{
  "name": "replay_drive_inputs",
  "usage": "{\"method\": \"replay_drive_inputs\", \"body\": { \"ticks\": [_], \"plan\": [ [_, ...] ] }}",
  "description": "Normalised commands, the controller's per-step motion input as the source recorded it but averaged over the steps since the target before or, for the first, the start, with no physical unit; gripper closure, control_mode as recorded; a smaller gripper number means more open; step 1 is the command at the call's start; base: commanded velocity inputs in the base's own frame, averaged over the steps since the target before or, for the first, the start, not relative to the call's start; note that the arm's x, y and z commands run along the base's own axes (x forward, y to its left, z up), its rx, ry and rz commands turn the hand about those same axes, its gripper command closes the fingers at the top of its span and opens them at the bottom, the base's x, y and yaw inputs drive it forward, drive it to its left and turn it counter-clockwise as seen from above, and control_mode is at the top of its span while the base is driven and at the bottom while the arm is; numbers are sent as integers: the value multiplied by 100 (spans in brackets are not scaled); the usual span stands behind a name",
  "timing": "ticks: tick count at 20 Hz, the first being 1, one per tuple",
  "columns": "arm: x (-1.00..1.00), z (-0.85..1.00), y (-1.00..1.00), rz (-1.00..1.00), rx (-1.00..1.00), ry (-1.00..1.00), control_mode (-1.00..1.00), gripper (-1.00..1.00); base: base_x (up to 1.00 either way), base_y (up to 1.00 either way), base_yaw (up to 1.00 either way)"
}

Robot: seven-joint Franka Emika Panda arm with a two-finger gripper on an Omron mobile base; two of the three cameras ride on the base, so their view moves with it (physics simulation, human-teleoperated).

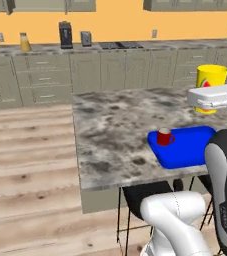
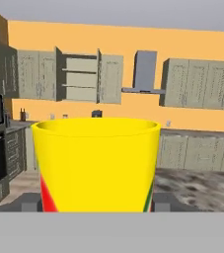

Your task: There is a tray on the dining counter. Grab the cup, mug, and pitcher and place them on the tray. The pitcher may be placed next to the tray if it cannot fit the tray.

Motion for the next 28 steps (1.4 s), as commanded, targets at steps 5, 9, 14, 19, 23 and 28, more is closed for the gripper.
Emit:
{"method": "replay_drive_inputs", "body": {
  "ticks": [5,9,14,19,23,28],
  "plan": [
    [0,0,0,0,0,0,100,100,-34,-94,11],
    [0,0,0,0,0,0,100,100,-14,-55,0],
    [0,0,0,0,0,0,100,100,0,-38,-3],
    [0,0,0,0,0,0,100,100,20,-17,-3],
    [0,0,0,0,0,0,100,100,56,-9,0],
    [0,0,0,0,0,0,100,100,40,-14,0]
  ]
}}
